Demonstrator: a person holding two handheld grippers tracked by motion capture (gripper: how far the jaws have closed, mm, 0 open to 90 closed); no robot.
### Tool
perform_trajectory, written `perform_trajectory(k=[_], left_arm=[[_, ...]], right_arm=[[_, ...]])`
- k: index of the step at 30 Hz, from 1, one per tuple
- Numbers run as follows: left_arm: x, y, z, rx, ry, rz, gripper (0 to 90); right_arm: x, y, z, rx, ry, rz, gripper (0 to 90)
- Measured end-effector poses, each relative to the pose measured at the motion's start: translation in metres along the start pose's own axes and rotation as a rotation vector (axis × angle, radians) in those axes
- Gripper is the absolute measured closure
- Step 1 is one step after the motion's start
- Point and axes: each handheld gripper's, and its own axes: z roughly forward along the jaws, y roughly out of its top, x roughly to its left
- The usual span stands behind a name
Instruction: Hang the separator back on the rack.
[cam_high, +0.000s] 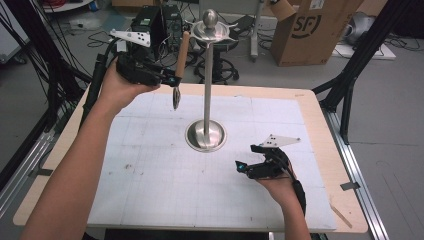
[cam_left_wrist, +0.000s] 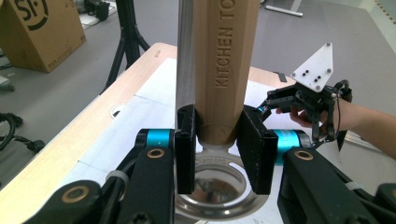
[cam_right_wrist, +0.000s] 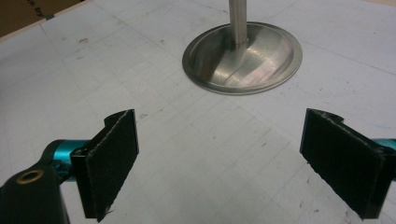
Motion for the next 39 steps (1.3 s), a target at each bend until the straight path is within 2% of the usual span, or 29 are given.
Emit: perform_trajectory(k=[10,14,18,22,28,30,33,39], left_arm=[[0.000,0.006,0.004,0.031,-0.005,0.004,68.4],[0.001,0.006,0.003,-0.007,0.003,-0.010,59.1],[0.002,0.004,-0.001,0.014,0.023,-0.009,53.4],[0.001,0.003,-0.007,0.014,0.039,-0.004,46.0],[-0.004,-0.006,-0.014,0.027,0.043,-0.003,35.6],[-0.004,-0.010,-0.015,0.028,0.035,-0.002,33.9],[-0.003,-0.017,-0.018,0.041,0.043,-0.008,30.1],[-0.008,-0.029,-0.025,0.036,0.023,-0.011,25.7]], right_arm=[[0.000,0.000,0.000,0.000,-0.002,0.001,10.4],[-0.001,0.000,-0.001,-0.005,-0.002,0.003,10.4],[-0.001,0.000,-0.001,-0.009,0.003,0.004,10.4],[0.000,0.000,-0.001,-0.006,0.004,0.005,10.4],[0.000,0.000,-0.002,-0.012,0.003,0.000,10.4],[0.000,0.000,-0.002,-0.012,0.002,0.000,10.4],[0.000,0.000,-0.001,-0.008,0.004,0.001,10.4],[0.001,0.001,0.001,-0.001,0.009,-0.009,10.4]])
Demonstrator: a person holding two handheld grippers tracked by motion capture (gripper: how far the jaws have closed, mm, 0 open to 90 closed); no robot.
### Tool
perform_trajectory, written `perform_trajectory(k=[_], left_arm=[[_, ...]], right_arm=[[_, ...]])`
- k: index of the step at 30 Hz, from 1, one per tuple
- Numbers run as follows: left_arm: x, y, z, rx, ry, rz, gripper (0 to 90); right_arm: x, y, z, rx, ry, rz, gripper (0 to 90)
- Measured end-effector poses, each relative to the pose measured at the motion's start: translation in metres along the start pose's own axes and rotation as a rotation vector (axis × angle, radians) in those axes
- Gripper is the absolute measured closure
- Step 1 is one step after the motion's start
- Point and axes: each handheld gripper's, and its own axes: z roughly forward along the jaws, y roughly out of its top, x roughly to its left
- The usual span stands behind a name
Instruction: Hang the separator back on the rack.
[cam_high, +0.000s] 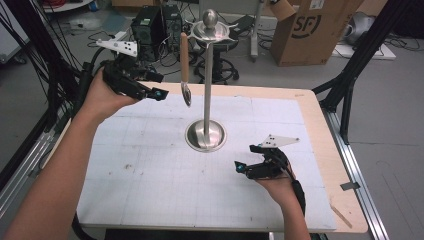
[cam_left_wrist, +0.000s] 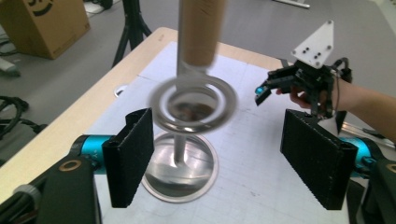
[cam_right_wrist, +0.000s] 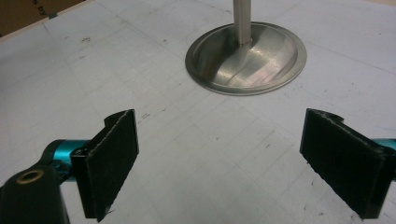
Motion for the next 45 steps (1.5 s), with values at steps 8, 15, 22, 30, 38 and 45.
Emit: perform_trajectory(k=[8,15,22,30,38,45], left_arm=[[-0.008,-0.018,-0.008,-0.008,-0.011,0.002,20.1],[-0.015,-0.037,-0.010,0.014,-0.010,0.001,14.7],[-0.023,-0.060,-0.008,0.025,-0.023,0.007,12.7],[-0.034,-0.085,-0.002,0.026,-0.027,0.000,9.0],[-0.044,-0.113,0.000,-0.027,-0.024,-0.007,6.6],[-0.048,-0.140,0.006,-0.042,-0.018,-0.044,6.6]], right_arm=[[0.000,0.000,0.000,0.005,-0.003,0.003,10.4],[0.001,0.000,0.001,0.008,-0.002,0.003,10.5],[0.001,0.000,0.000,0.004,-0.002,0.004,10.5],[0.001,0.000,0.000,0.003,-0.006,0.004,10.4],[0.000,0.000,-0.002,-0.006,-0.004,0.009,10.4],[0.000,0.000,-0.002,0.000,-0.002,0.006,10.4]])
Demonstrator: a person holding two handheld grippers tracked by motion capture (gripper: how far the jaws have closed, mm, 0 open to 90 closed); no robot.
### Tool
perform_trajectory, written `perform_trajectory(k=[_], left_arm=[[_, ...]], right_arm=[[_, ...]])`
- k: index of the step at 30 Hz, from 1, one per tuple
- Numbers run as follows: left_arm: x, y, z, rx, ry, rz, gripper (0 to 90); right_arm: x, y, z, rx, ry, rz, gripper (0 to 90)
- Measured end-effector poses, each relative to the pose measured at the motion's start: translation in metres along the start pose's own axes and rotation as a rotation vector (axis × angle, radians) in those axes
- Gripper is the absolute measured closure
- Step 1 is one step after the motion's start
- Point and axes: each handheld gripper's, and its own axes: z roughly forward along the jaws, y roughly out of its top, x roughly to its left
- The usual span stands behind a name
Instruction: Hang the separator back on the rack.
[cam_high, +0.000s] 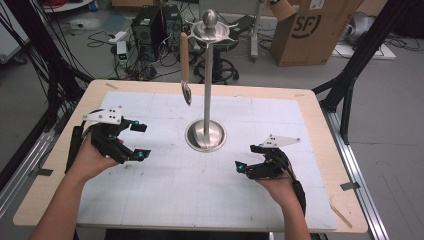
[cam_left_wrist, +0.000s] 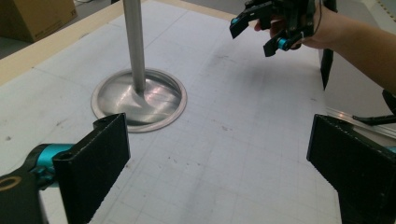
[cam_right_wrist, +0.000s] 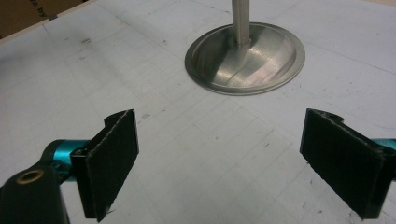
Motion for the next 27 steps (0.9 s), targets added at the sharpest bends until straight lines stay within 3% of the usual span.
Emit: perform_trajectory(k=[5,10,13,22,27], left_arm=[[-0.003,-0.016,0.007,0.035,0.025,0.002,6.0],[-0.004,-0.027,0.010,0.024,0.018,-0.016,6.0],[-0.004,-0.033,0.012,0.042,0.034,-0.013,6.0],[-0.003,-0.036,0.012,0.042,0.051,-0.011,5.9],[-0.003,-0.040,0.014,0.035,0.073,-0.016,1.6]], right_arm=[[0.000,0.000,-0.001,-0.004,-0.001,0.003,10.5],[0.000,0.000,-0.001,-0.002,-0.002,0.005,10.4],[0.000,0.000,0.000,0.002,-0.004,0.002,10.4],[-0.001,0.000,0.000,-0.001,-0.002,0.004,10.4],[0.000,0.000,0.000,0.000,-0.003,0.002,10.4]])
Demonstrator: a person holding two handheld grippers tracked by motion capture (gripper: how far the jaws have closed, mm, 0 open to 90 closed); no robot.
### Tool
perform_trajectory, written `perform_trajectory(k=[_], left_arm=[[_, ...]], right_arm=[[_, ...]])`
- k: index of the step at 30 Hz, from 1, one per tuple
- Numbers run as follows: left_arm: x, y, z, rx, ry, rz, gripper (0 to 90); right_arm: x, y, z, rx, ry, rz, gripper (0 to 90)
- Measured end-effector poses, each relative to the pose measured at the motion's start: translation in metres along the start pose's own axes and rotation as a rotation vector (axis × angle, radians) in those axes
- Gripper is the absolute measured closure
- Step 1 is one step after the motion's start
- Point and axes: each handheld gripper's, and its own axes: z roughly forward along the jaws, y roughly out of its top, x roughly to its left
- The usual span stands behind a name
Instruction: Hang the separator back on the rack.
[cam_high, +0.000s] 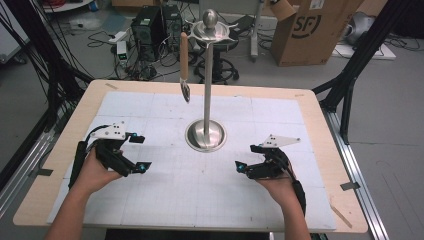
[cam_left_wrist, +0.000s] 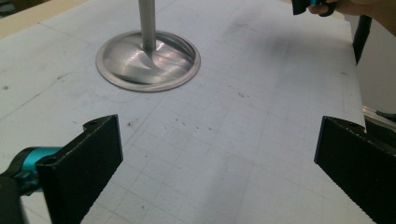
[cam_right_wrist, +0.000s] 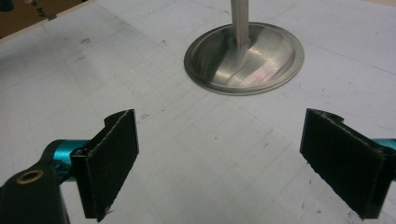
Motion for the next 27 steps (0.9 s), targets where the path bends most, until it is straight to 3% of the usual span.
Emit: perform_trajectory(k=[6,9,12,19,27], left_arm=[[0.004,-0.008,0.004,0.006,-0.007,-0.027,1.6],[0.005,-0.011,0.005,0.008,-0.010,-0.030,1.6],[0.004,-0.010,0.004,-0.006,-0.014,-0.031,1.6],[0.006,-0.010,0.007,-0.029,-0.026,-0.031,1.6],[0.004,-0.010,0.010,-0.013,-0.022,-0.018,1.6]], right_arm=[[-0.001,0.000,-0.002,-0.009,0.011,0.007,10.4],[-0.005,0.000,-0.008,-0.040,0.012,0.012,10.4],[-0.005,-0.001,-0.010,-0.033,0.005,0.024,10.4],[-0.002,-0.005,-0.004,0.015,-0.009,-0.006,10.4],[-0.004,-0.004,-0.007,-0.002,-0.009,0.007,10.4]])
